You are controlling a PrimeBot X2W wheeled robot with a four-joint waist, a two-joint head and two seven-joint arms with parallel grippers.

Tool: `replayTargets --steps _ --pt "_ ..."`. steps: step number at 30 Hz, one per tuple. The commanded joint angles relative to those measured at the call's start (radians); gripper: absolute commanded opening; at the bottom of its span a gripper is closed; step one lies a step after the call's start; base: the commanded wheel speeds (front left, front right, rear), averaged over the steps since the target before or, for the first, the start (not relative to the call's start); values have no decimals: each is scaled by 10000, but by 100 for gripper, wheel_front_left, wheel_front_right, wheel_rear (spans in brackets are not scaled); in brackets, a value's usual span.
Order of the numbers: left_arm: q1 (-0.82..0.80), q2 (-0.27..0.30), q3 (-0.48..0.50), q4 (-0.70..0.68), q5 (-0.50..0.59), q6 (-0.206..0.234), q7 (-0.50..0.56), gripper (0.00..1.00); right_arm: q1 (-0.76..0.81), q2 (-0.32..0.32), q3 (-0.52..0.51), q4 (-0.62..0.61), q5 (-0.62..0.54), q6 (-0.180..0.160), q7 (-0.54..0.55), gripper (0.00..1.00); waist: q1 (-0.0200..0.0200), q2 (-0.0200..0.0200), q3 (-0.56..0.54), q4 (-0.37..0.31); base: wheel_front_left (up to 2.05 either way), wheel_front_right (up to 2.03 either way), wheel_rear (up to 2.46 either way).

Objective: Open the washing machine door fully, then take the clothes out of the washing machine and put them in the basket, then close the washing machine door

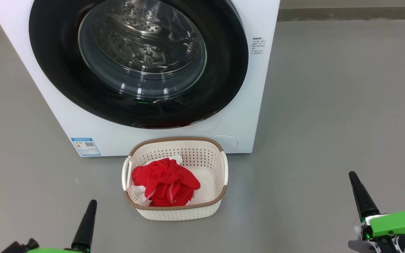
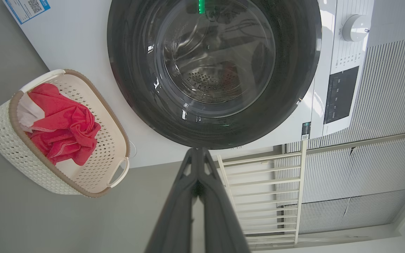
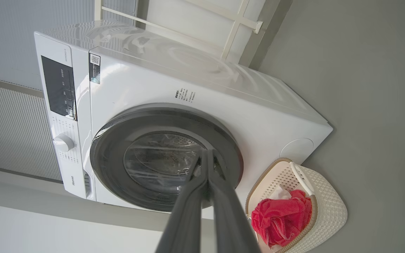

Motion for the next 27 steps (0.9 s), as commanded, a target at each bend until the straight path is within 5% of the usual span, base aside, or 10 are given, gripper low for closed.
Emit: replayTargets --steps 1,17,27 --pt "-519 108 335 -169 -269 -143 64 0 -581 -175 192 -231 304 -4 101 0 -1 0 5 2 0 0 0" --pt "-763 124 579 22 -2099 -232 531 0 -916 -217 219 -47 2188 -9 581 0 -1 0 79 19 0 0 0" --pt "-764 124 579 22 -2107 -232 532 0 -918 -217 219 -46 2195 -9 583 0 -1 0 79 19 0 0 0"
